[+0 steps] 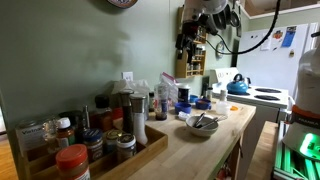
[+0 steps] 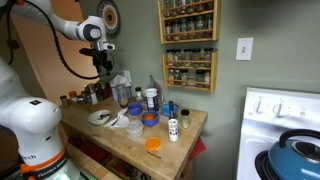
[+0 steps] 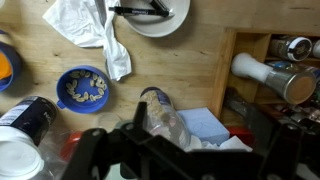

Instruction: Remove the orange bowl from the blue bowl

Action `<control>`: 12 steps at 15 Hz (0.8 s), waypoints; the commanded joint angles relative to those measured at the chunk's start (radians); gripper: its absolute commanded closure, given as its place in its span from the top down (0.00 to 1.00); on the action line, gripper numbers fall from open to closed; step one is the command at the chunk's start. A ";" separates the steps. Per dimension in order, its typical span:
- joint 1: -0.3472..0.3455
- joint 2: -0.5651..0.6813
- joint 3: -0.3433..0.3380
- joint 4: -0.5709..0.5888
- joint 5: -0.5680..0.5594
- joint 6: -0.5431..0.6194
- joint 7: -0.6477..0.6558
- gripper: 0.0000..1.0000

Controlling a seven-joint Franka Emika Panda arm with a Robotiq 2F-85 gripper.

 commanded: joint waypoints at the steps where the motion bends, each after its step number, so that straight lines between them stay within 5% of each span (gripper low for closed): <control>1: -0.027 0.019 -0.015 0.003 -0.029 0.016 -0.014 1.00; 12: -0.227 0.165 -0.192 -0.114 -0.346 -0.068 -0.112 1.00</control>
